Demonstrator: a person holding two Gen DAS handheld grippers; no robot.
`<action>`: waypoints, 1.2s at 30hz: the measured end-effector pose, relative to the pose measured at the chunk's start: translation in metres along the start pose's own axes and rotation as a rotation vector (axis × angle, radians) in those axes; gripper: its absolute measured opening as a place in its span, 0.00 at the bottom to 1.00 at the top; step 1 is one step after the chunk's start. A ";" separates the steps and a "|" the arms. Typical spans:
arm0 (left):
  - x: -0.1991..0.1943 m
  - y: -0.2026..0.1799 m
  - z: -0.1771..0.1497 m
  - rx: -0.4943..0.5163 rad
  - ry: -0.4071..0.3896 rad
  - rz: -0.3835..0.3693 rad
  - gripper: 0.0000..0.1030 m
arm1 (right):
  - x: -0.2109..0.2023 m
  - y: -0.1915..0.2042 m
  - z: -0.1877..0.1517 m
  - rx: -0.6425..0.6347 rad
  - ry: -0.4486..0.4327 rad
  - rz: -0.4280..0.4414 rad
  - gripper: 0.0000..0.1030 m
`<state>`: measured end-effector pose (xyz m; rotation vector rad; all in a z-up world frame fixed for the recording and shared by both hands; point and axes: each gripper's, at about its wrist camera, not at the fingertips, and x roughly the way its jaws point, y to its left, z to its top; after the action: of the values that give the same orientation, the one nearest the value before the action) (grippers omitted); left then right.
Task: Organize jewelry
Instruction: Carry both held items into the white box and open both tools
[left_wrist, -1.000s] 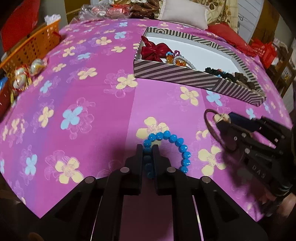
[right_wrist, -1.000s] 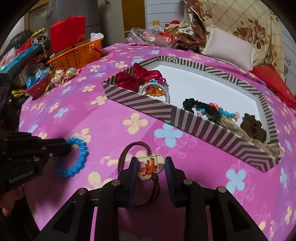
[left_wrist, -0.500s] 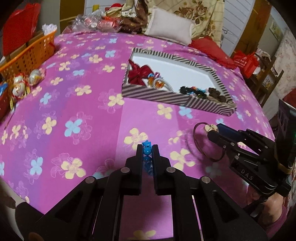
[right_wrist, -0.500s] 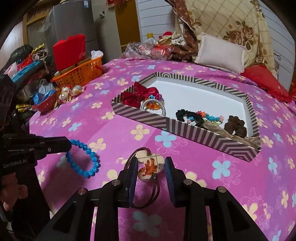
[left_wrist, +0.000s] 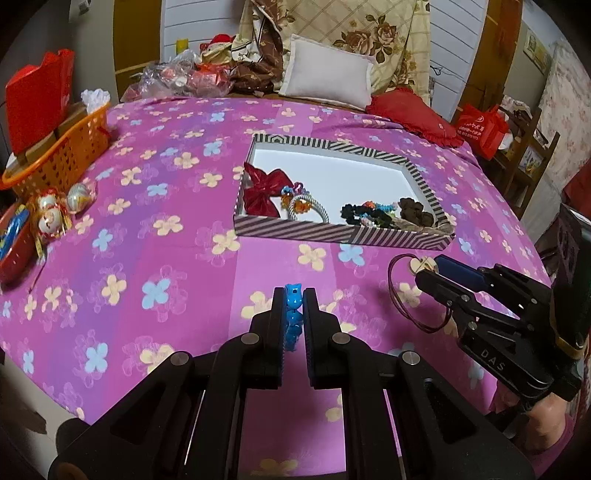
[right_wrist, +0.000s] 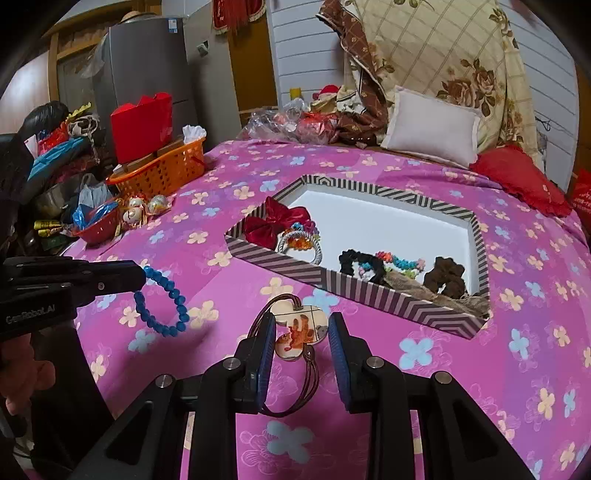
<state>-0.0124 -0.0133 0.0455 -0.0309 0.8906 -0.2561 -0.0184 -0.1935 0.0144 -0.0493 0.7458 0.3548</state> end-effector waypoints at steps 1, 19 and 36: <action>0.000 -0.001 0.002 0.003 -0.002 0.002 0.07 | -0.001 -0.001 0.001 0.001 -0.002 -0.002 0.27; 0.014 -0.020 0.038 0.048 -0.024 0.035 0.07 | -0.007 -0.020 0.020 0.017 -0.023 -0.035 0.27; 0.047 -0.027 0.101 0.039 0.003 -0.004 0.07 | 0.008 -0.058 0.052 0.073 -0.031 -0.061 0.27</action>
<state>0.0880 -0.0585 0.0771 0.0041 0.8887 -0.2777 0.0404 -0.2366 0.0425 0.0029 0.7243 0.2696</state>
